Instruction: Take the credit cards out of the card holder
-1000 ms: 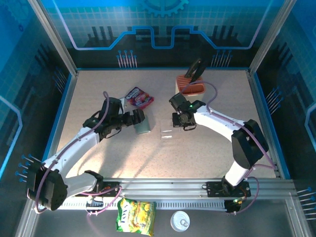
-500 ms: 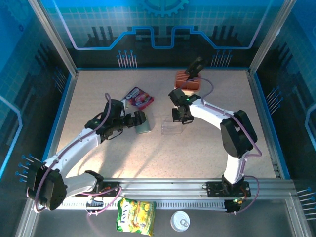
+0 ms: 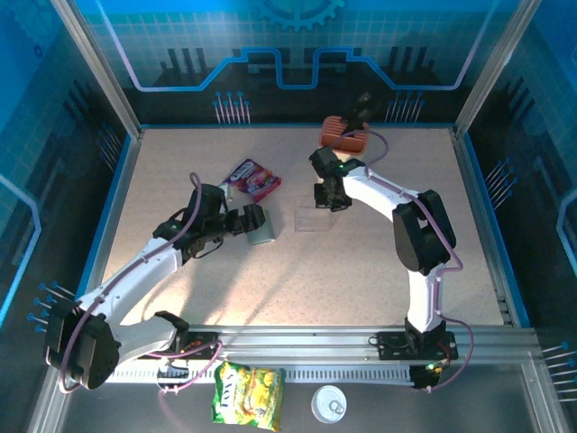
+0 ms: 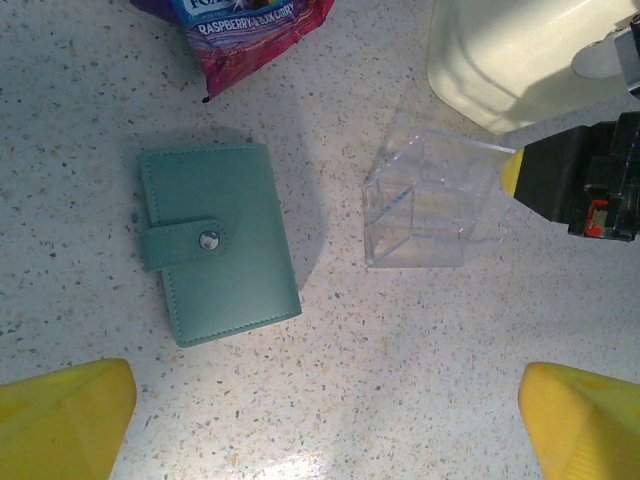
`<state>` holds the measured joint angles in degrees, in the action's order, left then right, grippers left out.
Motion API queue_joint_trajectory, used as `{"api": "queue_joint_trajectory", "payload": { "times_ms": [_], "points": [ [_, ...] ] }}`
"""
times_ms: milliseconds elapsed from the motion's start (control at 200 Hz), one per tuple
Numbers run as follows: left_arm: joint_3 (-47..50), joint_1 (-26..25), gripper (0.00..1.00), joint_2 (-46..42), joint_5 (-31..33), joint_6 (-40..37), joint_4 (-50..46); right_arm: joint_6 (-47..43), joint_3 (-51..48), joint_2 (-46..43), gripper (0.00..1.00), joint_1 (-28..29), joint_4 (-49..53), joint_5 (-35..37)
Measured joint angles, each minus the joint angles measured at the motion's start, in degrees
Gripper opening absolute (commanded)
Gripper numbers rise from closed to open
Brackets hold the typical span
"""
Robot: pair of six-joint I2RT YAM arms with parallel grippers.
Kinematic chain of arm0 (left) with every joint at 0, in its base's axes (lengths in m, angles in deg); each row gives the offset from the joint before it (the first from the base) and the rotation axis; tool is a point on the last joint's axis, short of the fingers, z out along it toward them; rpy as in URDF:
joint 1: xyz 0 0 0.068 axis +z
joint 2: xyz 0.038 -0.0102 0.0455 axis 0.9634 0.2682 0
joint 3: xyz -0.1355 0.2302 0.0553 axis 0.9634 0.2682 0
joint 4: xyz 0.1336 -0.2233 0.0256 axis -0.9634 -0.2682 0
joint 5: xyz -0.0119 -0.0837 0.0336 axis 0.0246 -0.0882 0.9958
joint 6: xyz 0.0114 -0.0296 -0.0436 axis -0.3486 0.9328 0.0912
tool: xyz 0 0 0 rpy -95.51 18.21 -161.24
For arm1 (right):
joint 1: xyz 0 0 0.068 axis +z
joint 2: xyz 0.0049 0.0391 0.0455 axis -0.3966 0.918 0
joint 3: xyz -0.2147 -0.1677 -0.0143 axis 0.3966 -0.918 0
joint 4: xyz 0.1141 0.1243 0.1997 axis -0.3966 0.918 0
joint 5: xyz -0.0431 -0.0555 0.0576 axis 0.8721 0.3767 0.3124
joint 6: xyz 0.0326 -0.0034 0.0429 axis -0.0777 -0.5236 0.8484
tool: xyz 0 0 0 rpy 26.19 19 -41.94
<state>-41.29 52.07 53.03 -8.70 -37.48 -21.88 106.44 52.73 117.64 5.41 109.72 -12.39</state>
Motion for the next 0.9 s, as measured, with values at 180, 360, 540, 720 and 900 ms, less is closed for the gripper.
{"api": "queue_joint_trajectory", "payload": {
  "times_ms": [180, 360, 540, 720, 900],
  "points": [
    [0.2, 0.0, 0.99, -0.2, 0.2, 0.2, 0.0, 0.0, 0.3, 0.2, 0.14, -0.1, 0.9, -0.2],
    [0.6, 0.0, 0.99, -0.4, 0.2, 1.1, 0.0, 0.0, 0.3, 0.2, 0.12, -0.3, 1.5, -0.7],
    [0.7, 0.0, 0.99, -0.5, 0.2, 1.4, 0.0, 0.0, 0.2, 0.0, 0.13, -0.2, 1.7, -1.1],
    [0.7, 0.0, 0.99, -0.6, 0.2, 1.4, 0.0, 0.0, -0.9, -1.3, 0.19, -0.2, 2.4, -1.1],
    [0.7, -0.2, 0.99, -0.6, 0.2, 1.4, 0.0, 0.0, -0.9, -2.7, 0.27, -0.2, 2.9, -1.1]
  ]
}}
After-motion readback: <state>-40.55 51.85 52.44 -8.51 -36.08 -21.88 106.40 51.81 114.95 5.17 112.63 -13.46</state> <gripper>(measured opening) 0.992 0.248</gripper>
